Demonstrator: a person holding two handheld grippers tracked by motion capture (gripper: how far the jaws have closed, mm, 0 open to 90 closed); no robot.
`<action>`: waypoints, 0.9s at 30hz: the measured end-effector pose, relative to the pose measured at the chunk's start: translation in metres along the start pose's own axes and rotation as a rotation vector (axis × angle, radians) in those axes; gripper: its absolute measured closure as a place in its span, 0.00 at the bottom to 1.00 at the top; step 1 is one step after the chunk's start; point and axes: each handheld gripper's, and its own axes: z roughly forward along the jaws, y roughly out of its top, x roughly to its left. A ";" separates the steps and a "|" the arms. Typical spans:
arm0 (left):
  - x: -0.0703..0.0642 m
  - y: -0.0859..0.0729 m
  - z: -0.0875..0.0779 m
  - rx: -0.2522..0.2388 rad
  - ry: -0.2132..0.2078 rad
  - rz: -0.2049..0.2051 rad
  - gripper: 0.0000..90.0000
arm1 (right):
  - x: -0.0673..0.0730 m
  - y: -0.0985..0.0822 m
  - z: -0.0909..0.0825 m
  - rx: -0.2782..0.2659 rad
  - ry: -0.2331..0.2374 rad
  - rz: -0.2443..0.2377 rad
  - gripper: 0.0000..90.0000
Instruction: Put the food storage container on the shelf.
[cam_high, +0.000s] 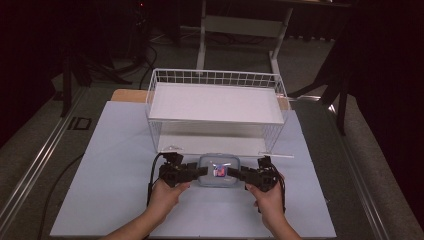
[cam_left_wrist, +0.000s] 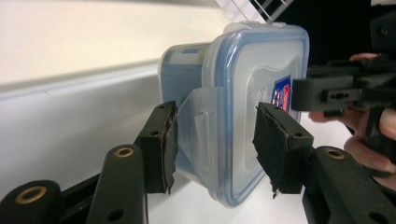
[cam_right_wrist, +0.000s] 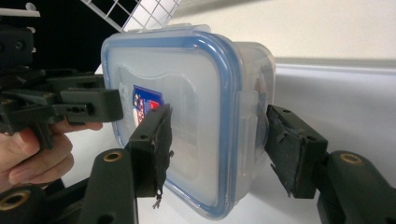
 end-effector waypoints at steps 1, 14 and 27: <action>0.003 0.003 0.002 0.000 0.002 -0.014 0.57 | -0.002 0.002 0.003 0.001 0.000 0.005 0.47; 0.029 0.032 0.013 -0.082 -0.003 -0.010 0.56 | -0.010 0.040 0.024 -0.048 -0.024 0.001 0.47; 0.049 0.038 0.032 -0.101 0.007 -0.026 0.56 | -0.026 0.053 0.042 -0.074 -0.040 0.032 0.47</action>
